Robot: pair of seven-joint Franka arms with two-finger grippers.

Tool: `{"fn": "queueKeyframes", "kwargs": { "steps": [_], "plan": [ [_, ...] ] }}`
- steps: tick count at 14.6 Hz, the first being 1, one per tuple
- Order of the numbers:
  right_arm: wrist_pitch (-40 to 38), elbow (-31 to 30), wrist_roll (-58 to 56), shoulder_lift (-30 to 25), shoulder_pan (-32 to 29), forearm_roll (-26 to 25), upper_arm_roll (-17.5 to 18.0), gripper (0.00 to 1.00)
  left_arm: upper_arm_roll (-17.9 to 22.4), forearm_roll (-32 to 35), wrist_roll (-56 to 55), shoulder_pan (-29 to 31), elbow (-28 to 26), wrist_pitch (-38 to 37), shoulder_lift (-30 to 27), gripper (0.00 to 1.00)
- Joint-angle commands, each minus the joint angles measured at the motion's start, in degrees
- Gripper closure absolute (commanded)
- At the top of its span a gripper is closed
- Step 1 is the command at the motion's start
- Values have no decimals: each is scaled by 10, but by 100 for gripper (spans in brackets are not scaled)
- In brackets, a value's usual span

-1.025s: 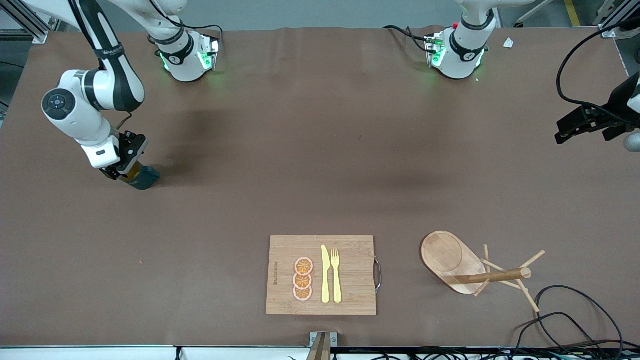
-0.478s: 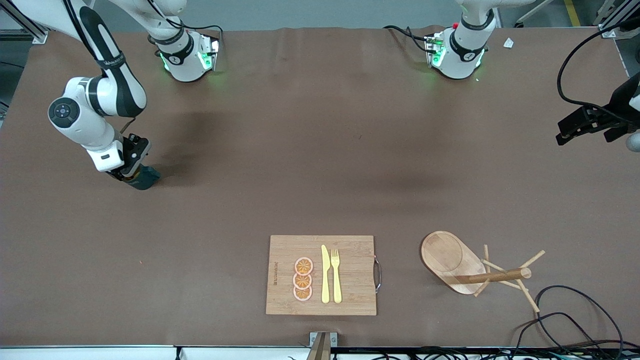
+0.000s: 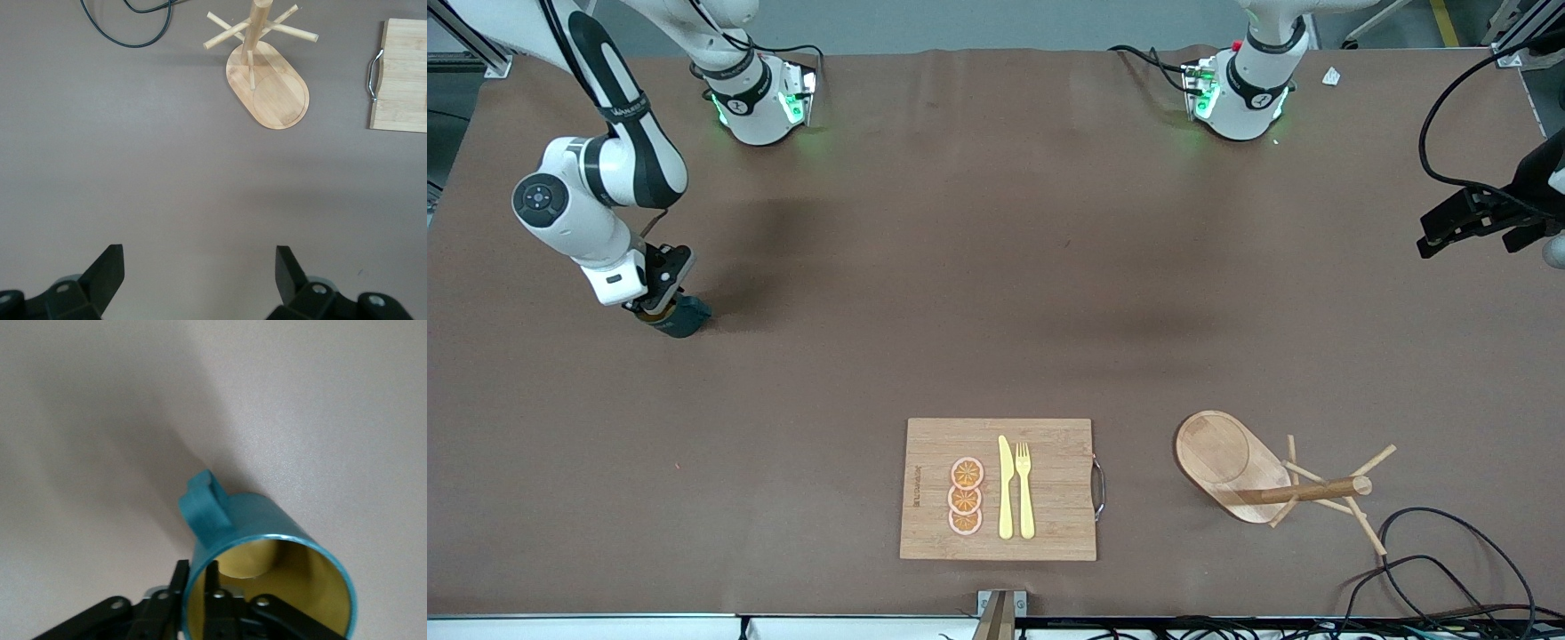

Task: Pass cup and hang on rack
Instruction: 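Lower the right gripper and close it on the teal mug rim, then lift the teal mug and carry it toward the table middle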

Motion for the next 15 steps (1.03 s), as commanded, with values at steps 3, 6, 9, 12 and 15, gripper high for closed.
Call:
{"fn": "queueKeyframes", "kwargs": {
  "steps": [3, 6, 9, 12, 15],
  "plan": [
    [0, 1, -3, -3, -11, -13, 6, 100, 1, -11, 8, 1, 16, 1, 6, 0],
    [-28, 16, 16, -10, -8, -10, 7, 100, 2, -10, 7, 1, 17, 1, 8, 0],
    [-111, 34, 120, -51, 26, -5, 13, 100, 2, -9, 8, 1, 17, 1, 7, 0],
    [-181, 50, 240, -83, 96, 51, 13, 100, 2, -9, 8, 1, 17, 1, 8, 0],
    [-217, 66, 337, -102, 170, 148, 12, 100, 2, -8, 8, 1, 17, 0, 7, 0]
  ]
}}
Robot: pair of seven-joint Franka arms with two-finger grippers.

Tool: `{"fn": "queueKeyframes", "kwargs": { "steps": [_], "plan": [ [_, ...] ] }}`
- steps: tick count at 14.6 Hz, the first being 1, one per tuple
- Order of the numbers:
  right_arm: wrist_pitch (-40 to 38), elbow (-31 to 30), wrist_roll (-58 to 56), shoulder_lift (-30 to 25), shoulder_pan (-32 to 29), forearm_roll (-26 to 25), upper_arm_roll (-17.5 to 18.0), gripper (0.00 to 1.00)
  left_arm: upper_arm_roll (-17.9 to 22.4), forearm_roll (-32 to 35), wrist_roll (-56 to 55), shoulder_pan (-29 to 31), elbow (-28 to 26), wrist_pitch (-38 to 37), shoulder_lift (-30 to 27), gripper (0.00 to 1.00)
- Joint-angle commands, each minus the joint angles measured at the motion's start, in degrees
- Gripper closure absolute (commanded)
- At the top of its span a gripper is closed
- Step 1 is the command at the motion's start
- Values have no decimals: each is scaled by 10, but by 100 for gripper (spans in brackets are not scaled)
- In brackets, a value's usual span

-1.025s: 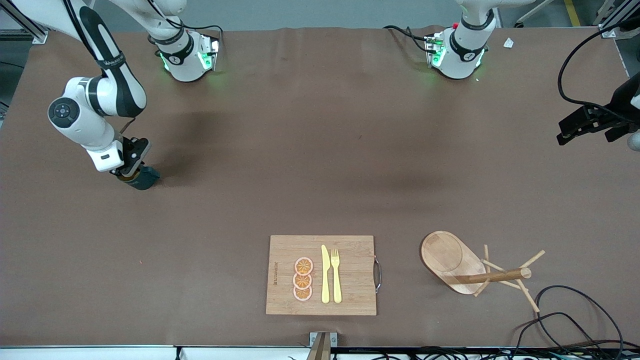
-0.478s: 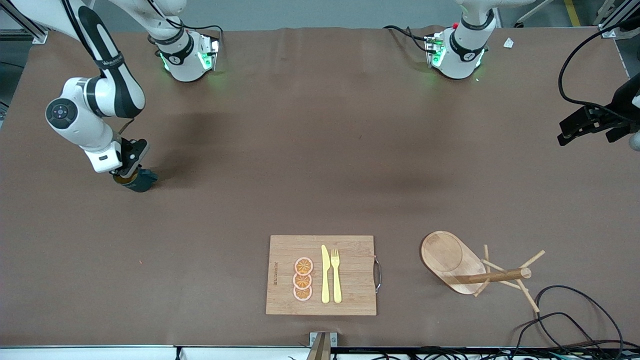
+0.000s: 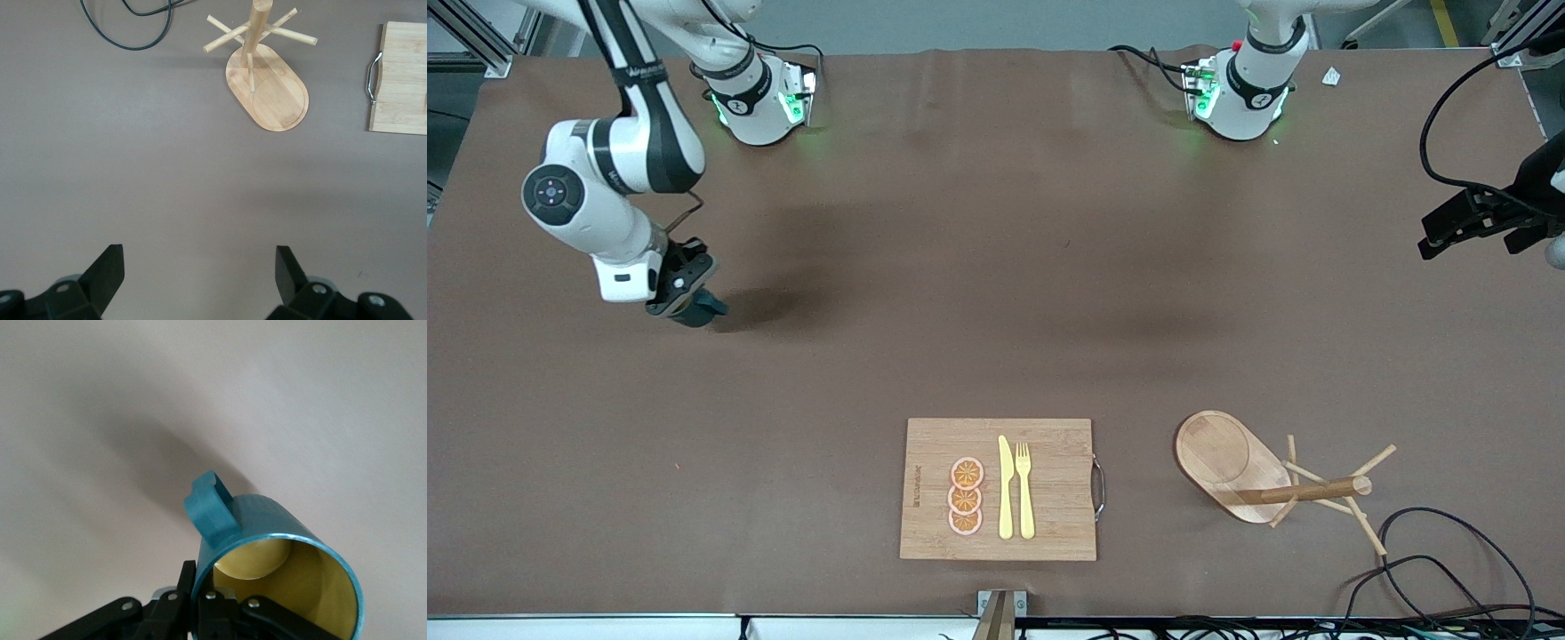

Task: Pass cup and hang on rack
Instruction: 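Lift the teal mug and carry it toward the table middle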

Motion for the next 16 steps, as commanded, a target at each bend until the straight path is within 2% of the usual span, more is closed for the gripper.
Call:
{"fn": "queueKeyframes", "kwargs": {
  "steps": [1, 5, 10, 13, 16],
  "plan": [
    [-25, 8, 137, -25, 75, 37, -4, 100, 1, -9, 8, 1, 14, -1, 6, 0],
    [-64, 88, 402, -7, 209, 37, -4, 100, 1, -10, 8, 1, 14, -1, 7, 0],
    [-75, 223, 757, 106, 374, 37, -5, 100, 1, -12, 9, 2, 14, -1, 17, 0],
    [-77, 331, 941, 200, 433, 38, -5, 100, 1, -11, 9, 2, 14, -1, 20, 0],
    [-77, 384, 1118, 242, 440, 45, -5, 100, 1, -11, 9, 3, 14, -1, 25, 0]
  ]
}}
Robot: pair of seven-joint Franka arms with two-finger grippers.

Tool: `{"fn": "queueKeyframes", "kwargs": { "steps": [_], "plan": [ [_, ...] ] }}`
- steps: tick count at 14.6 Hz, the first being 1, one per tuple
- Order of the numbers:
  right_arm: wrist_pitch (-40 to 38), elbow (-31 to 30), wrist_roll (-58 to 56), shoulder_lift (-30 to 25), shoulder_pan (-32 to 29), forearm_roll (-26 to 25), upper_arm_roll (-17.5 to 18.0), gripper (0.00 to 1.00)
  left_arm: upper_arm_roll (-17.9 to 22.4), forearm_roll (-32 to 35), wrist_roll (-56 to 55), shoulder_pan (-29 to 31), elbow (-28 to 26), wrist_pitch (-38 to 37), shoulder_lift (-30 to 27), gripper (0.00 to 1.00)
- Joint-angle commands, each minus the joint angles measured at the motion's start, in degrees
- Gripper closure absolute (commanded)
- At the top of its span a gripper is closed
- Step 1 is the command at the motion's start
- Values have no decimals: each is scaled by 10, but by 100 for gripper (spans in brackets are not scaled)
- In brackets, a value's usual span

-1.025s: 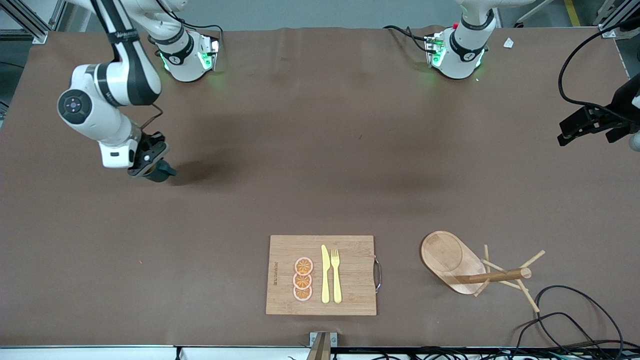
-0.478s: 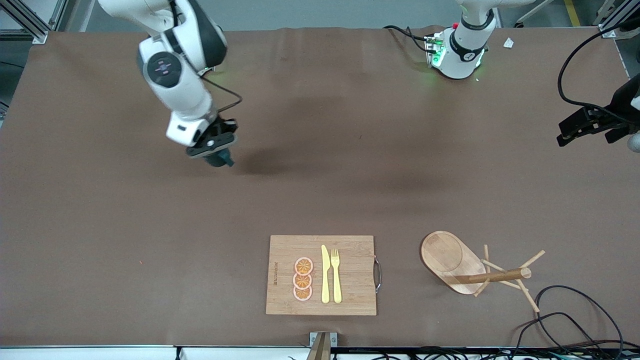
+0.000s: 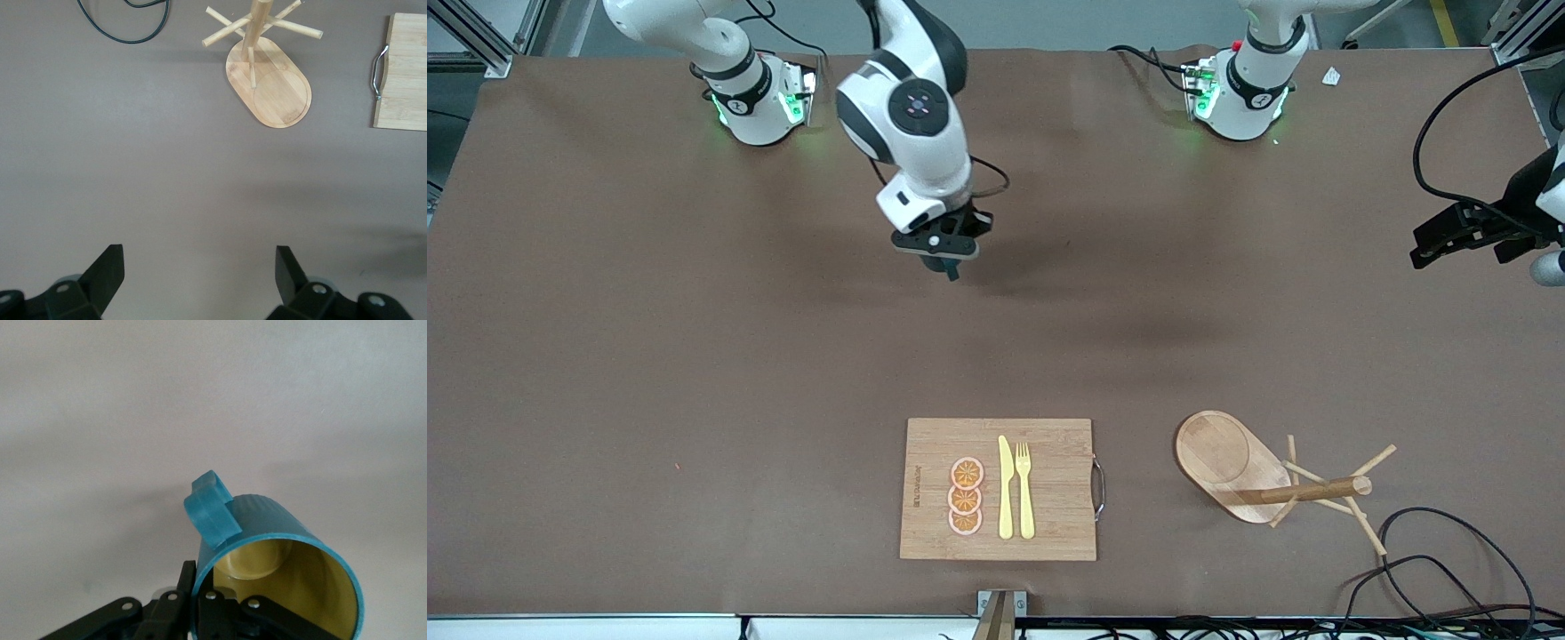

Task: Pass cup and hang on rack
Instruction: 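Lift the teal mug and carry it toward the table middle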

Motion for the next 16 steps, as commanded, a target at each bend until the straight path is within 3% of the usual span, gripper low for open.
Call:
{"fn": "queueKeyframes", "kwargs": {
  "steps": [1, 6, 10, 16],
  "plan": [
    [-13, 62, 166, 39, 4, 15, -8, 100, 1, -12, 9, 3, 14, -2, 10, 0],
    [-9, 84, 467, 42, 28, 16, -7, 100, 1, -12, 8, -2, 14, -2, 20, 0],
    [-1, 140, 786, 95, 39, 17, -7, 100, -4, -11, -2, -10, 14, -2, 22, 0],
    [32, 207, 966, 172, 45, 75, -9, 100, -9, -11, -6, -13, 14, -2, 23, 0]
  ]
}}
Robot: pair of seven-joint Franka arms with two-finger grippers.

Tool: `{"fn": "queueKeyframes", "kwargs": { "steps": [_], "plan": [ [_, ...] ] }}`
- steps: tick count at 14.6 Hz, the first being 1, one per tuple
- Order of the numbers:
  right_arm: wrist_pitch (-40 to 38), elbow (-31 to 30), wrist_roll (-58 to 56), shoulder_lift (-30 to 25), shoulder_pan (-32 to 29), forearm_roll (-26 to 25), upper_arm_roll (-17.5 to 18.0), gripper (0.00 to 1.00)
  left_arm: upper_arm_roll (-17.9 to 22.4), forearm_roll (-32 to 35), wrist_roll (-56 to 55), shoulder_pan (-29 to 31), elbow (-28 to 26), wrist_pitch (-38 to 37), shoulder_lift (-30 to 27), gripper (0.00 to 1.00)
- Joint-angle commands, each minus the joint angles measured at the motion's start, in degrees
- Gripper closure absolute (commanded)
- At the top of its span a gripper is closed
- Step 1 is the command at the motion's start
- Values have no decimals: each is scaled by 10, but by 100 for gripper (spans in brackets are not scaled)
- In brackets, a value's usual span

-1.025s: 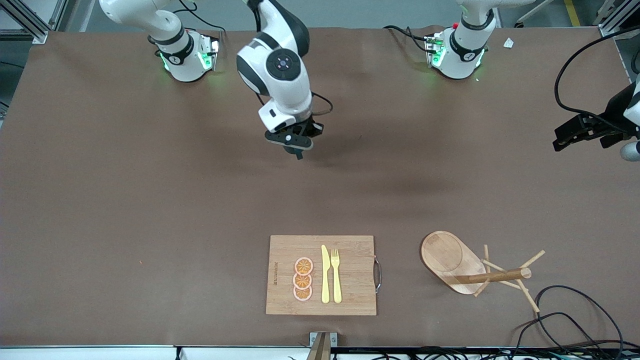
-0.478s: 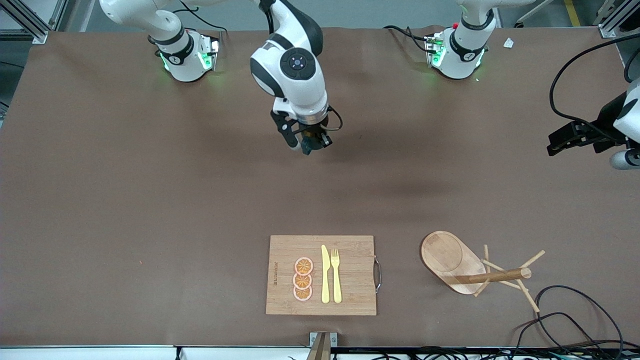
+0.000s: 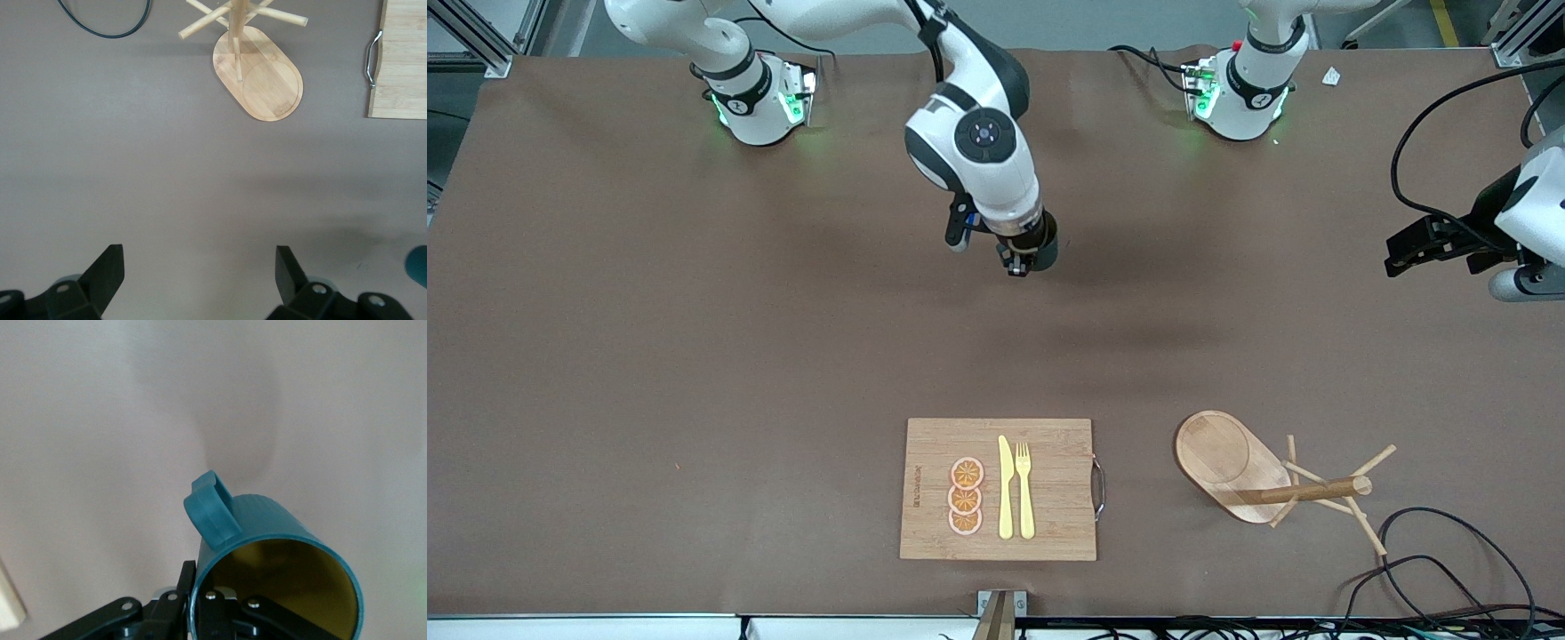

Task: Pass cup and hang on rack
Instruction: 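Lift the teal mug and carry it toward the table middle, then set the mug down with the right gripper while the left gripper approaches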

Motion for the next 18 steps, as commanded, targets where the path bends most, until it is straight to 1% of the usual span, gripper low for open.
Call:
{"fn": "queueKeyframes", "kwargs": {
  "steps": [1, 4, 6, 8, 10, 12, 16, 17, 18],
  "plan": [
    [-2, 30, 76, 23, 3, 19, -6, 99, -3, -8, -14, -2, 13, -2, 7, 0],
    [-6, 30, 108, 23, -3, 23, -9, 99, -2, -6, -55, -18, 14, -2, 16, 0],
    [-7, 25, 114, 24, 4, 22, -9, 99, -2, -6, -74, -22, 14, 11, 26, 0],
    [8, 24, 139, 38, 15, 16, -9, 99, -2, -6, -78, -22, 14, 26, 38, 0],
    [48, 23, 149, 52, 24, 15, -11, 99, -2, -6, -78, -20, 14, 42, 45, 0],
    [52, 24, 153, 68, 28, 8, -11, 98, -1, -5, -79, -20, 14, 57, 55, 0],
    [55, 25, 153, 75, 28, 7, -11, 98, -1, -3, -97, -24, 14, 75, 79, 0],
    [54, 26, 153, 75, 26, 7, -11, 95, -1, -3, -103, -28, 14, 82, 85, 0],
    [54, 26, 151, 75, 26, 7, -11, 85, -2, -3, -110, -30, 14, 93, 90, 0]
  ]
}}
